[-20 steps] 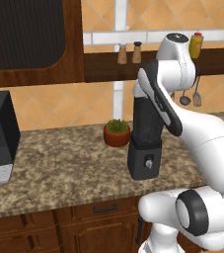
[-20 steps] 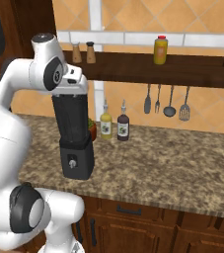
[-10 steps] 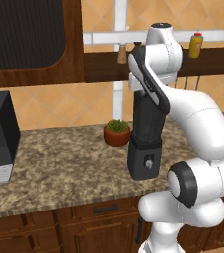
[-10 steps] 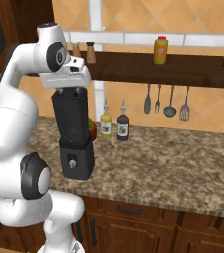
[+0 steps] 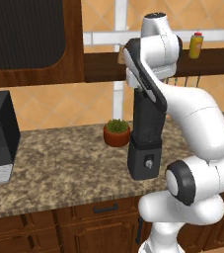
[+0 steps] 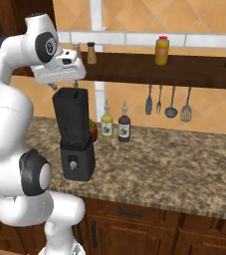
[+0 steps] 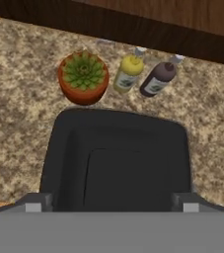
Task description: Close the lid blender by securely placing the lid on top.
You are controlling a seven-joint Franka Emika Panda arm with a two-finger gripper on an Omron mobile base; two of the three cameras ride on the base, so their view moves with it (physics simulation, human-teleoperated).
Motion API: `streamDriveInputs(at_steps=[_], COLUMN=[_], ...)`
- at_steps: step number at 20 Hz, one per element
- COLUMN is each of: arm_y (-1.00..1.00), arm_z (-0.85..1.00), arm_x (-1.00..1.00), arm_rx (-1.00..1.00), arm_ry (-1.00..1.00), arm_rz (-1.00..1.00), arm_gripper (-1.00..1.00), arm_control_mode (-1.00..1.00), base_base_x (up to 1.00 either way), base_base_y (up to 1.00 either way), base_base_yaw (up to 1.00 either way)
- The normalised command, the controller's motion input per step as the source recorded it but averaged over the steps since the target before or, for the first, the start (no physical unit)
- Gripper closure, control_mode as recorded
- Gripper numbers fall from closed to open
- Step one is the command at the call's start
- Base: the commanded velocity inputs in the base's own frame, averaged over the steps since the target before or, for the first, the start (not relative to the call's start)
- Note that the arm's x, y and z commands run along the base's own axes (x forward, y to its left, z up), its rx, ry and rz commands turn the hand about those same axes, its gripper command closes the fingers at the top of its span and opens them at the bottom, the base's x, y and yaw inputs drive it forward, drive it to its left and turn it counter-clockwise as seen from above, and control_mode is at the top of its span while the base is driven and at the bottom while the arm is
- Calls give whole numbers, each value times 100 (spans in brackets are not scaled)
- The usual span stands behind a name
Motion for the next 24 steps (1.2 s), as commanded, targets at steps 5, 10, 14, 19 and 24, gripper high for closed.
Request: streamDriveInputs(at_steps=[5,10,14,19,24], arm_y=[55,76,72,55,12], arm_z=[30,-5,-43,-65,-66], arm_x=[-98,-100,-100,-100,-83], arm_rx=[-7,-19,-20,-17,-7], arm_ry=[-19,-31,-26,-12,-3], arm_rz=[1,2,2,0,0], arm_gripper=[-100,-100,-100,-100,-100], arm_control_mode=[-100,-100,-100,-100,-100], base_base_x=[0,0,0,0,0], base_base_y=[0,0,0,0,0], base_base_yaw=[0,0,0,0,0])
